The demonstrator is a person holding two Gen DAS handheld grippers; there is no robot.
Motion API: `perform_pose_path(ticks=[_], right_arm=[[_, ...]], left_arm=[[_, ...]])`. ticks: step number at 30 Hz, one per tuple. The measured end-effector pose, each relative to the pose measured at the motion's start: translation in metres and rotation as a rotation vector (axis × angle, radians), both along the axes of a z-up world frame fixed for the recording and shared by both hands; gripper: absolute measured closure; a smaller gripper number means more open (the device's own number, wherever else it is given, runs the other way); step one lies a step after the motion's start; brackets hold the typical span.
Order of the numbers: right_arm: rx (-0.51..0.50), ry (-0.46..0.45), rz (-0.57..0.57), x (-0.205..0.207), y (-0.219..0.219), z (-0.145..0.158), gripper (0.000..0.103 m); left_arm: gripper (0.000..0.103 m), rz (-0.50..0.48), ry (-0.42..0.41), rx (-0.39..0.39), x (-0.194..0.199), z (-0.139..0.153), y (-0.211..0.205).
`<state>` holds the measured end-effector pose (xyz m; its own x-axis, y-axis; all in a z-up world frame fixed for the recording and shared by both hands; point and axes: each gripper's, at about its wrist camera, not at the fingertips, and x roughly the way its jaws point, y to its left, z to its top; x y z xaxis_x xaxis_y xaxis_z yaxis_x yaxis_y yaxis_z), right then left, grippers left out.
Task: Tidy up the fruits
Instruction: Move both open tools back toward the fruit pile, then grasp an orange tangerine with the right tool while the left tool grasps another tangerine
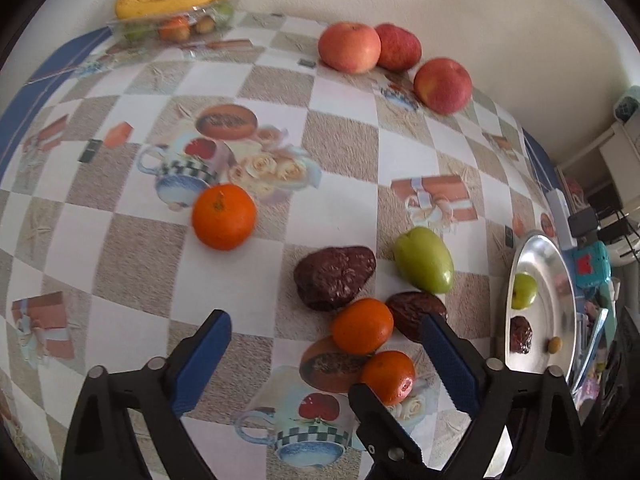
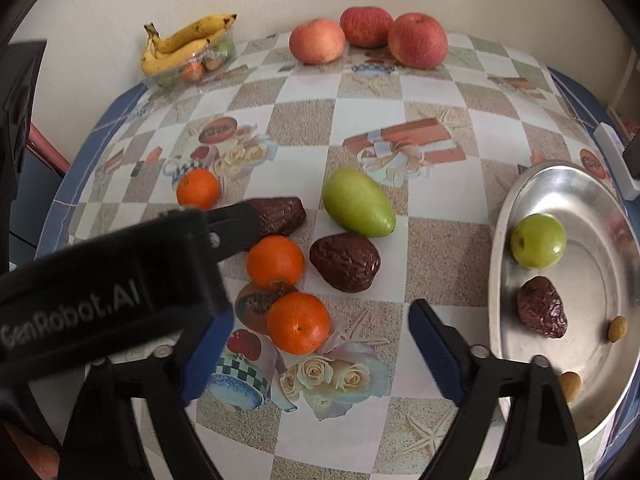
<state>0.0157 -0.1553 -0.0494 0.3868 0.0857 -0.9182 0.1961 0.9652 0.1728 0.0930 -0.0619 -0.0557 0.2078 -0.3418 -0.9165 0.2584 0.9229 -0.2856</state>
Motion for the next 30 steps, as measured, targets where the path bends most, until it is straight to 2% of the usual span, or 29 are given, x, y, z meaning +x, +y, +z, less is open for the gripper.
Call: perform_pose_path(ticks=[3, 6, 8, 10, 11, 14, 16, 19, 30], right_arm=[[0.012, 0.031, 0.003, 0.002, 0.0, -0.01, 0.021], [0.021, 0.054, -0.008, 0.004, -0.003, -0.018, 0.023], [0.023, 0.063, -0.011, 0.004, -0.004, -0.021, 0.027], [0.032, 0.064, -0.012, 0.004, -0.005, -0.022, 0.028], [0.033, 0.062, -0.01, 0.004, -0.005, -0.021, 0.032], [0.056, 0.056, 0.003, 0.003, -0.003, -0.02, 0.043], [0.059, 0.058, 0.008, 0.002, -0.002, -0.02, 0.044], [0.068, 0.061, 0.013, 0.002, -0.001, -0.02, 0.049], [0.078, 0.064, 0.039, 0.004, 0.006, -0.019, 0.061]], left_arm=[[0.012, -0.009, 0.047, -0.026, -0.001, -0.009, -0.003], [0.015, -0.009, 0.059, -0.05, -0.002, -0.011, -0.002], [0.024, -0.01, 0.066, -0.066, -0.002, -0.011, -0.003], [0.028, -0.005, 0.074, -0.078, -0.002, -0.012, -0.003], [0.033, -0.001, 0.077, -0.084, -0.002, -0.012, -0.002], [0.038, 0.009, 0.094, -0.104, -0.001, -0.013, -0.001], [0.038, 0.017, 0.106, -0.118, -0.002, -0.014, 0.001], [0.05, 0.031, 0.123, -0.132, -0.002, -0.014, 0.003], [0.055, 0.039, 0.123, -0.139, -0.003, -0.013, 0.004]])
